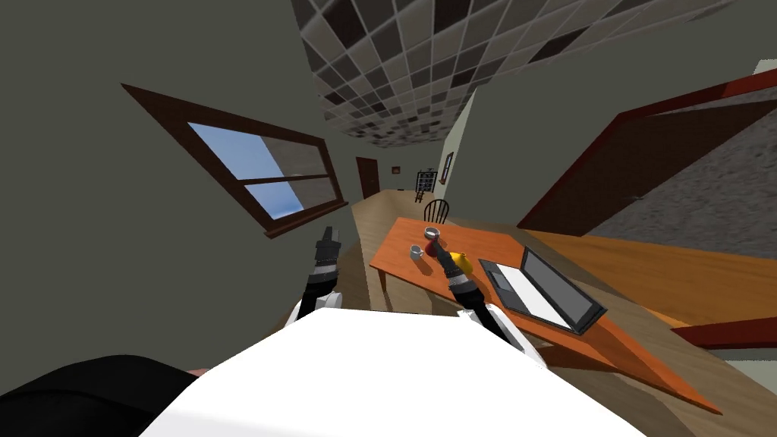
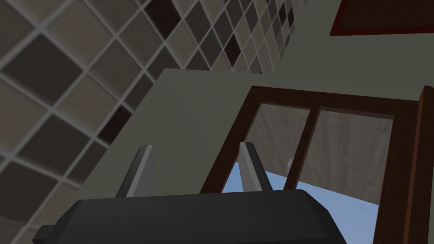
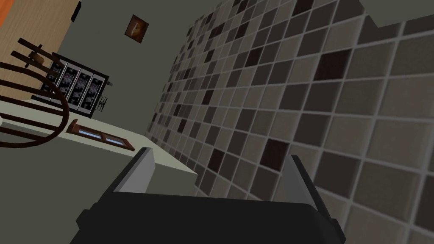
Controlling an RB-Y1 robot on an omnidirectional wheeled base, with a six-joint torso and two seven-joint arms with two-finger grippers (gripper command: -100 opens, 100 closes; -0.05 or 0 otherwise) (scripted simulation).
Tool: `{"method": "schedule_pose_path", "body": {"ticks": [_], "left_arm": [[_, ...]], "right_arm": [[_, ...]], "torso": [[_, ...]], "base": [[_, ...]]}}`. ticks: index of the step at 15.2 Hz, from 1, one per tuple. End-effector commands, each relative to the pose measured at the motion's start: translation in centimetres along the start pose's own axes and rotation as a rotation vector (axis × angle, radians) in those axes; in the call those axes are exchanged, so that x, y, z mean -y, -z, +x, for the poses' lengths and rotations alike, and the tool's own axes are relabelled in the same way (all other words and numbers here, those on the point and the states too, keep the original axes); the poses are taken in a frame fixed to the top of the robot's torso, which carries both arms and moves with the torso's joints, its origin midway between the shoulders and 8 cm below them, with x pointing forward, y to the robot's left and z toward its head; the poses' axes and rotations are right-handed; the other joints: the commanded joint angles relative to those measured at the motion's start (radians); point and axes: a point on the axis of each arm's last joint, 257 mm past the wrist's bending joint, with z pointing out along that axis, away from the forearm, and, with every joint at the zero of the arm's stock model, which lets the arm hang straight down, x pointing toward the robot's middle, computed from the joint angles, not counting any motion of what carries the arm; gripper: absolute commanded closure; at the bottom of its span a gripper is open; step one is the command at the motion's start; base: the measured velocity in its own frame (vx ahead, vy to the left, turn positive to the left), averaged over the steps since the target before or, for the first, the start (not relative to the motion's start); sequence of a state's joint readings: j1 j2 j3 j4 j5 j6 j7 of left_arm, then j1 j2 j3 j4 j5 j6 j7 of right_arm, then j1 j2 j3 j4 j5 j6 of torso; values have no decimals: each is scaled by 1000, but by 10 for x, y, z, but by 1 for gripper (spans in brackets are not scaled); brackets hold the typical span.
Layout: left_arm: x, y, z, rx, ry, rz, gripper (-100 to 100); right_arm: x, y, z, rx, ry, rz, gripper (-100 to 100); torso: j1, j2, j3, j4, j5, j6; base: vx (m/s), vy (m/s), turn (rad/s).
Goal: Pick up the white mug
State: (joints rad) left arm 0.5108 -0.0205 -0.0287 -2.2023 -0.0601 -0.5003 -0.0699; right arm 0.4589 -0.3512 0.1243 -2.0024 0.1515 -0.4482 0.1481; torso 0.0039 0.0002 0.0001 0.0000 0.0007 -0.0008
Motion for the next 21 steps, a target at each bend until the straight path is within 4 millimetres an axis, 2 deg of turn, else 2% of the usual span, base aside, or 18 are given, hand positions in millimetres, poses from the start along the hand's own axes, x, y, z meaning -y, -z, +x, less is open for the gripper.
{"method": "schedule_pose_path", "body": {"ticks": [1,2,3,4,5,6,7,8,10,11,12,13,15,16,21], "left_arm": [[0,0,0,0,0,0,0],[0,0,0,0,0,0,0],[0,0,0,0,0,0,0],[0,0,0,0,0,0,0],[0,0,0,0,0,0,0],[0,0,0,0,0,0,0],[0,0,0,0,0,0,0],[0,0,0,0,0,0,0],[0,0,0,0,0,0,0],[0,0,0,0,0,0,0],[0,0,0,0,0,0,0],[0,0,0,0,0,0,0],[0,0,0,0,0,0,0],[0,0,0,0,0,0,0],[0,0,0,0,0,0,0]], "right_arm": [[15,7,8,-54,34,21,-100],[15,7,8,-57,37,21,-100],[33,15,19,-104,64,47,-100],[34,16,18,-117,75,46,-100],[46,22,27,-157,100,60,-100],[53,26,27,-176,114,73,-100],[53,27,27,-178,116,73,-100],[70,36,35,-227,148,94,-100],[86,47,42,-280,184,112,-100],[95,52,40,-299,199,128,-100],[95,53,40,-303,203,128,-100],[111,65,45,-351,235,148,-100],[116,69,43,-367,250,157,-100],[132,81,46,-417,285,175,-100],[167,113,43,-542,382,216,-100]], "torso": [[0,0,0,0,0,0],[0,0,0,0,0,0],[-1,0,0,0,0,1],[-1,0,0,0,0,0],[-1,0,0,0,0,0],[-1,0,0,0,0,0],[-1,0,0,0,0,0],[-1,0,0,0,0,1],[0,-1,0,0,0,0],[0,-1,-1,0,0,0],[0,-1,-1,0,0,0],[-1,-1,-1,0,0,1],[0,-1,-1,0,0,0],[-1,-1,0,0,0,1],[0,-1,-1,0,0,1]], "base": [[1,62,163],[1,37,34],[3,44,125],[4,45,160],[4,54,207],[5,58,183],[5,40,57],[10,53,143],[14,64,189],[19,67,199],[11,44,81],[14,53,191],[12,45,128],[10,48,152],[22,62,191]]}}
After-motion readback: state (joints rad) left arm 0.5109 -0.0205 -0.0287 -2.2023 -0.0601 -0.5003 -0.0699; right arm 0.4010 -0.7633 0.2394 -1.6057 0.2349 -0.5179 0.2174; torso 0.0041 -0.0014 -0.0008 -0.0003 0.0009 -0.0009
